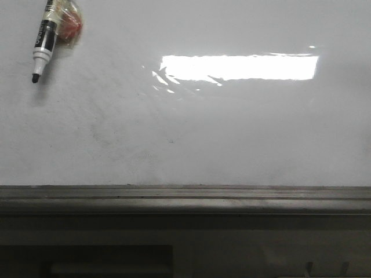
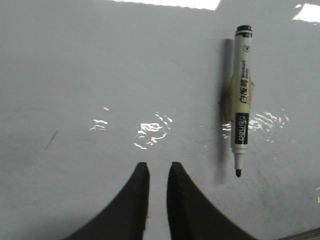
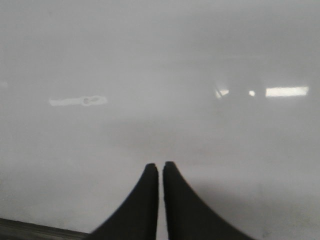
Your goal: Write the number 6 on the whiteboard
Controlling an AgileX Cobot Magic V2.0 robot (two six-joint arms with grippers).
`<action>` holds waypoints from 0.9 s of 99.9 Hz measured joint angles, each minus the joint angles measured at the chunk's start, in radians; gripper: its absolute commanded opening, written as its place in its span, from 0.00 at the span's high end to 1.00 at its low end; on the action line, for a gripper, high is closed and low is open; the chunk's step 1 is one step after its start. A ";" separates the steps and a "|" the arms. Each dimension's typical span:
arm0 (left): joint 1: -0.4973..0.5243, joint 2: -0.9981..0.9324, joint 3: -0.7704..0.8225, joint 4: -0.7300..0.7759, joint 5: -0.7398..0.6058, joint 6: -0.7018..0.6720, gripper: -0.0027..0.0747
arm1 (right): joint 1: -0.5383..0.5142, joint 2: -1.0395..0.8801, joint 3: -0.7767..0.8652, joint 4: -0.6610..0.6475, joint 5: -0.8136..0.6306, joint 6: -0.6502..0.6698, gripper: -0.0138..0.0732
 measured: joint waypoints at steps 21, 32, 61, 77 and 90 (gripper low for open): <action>-0.002 0.066 0.000 -0.205 -0.012 0.170 0.34 | 0.000 0.004 -0.004 -0.002 0.012 -0.004 0.28; -0.002 0.114 0.000 -0.363 -0.017 0.317 0.38 | 0.000 0.004 -0.006 0.002 0.012 -0.004 0.28; -0.008 0.327 -0.026 -0.774 0.028 0.710 0.38 | 0.000 0.004 -0.006 0.011 0.012 -0.004 0.28; -0.066 0.439 -0.075 -0.805 0.021 0.767 0.38 | 0.000 0.004 -0.006 0.011 0.012 -0.004 0.28; -0.143 0.517 -0.110 -0.811 -0.028 0.801 0.38 | 0.000 0.004 -0.006 0.011 0.012 -0.004 0.28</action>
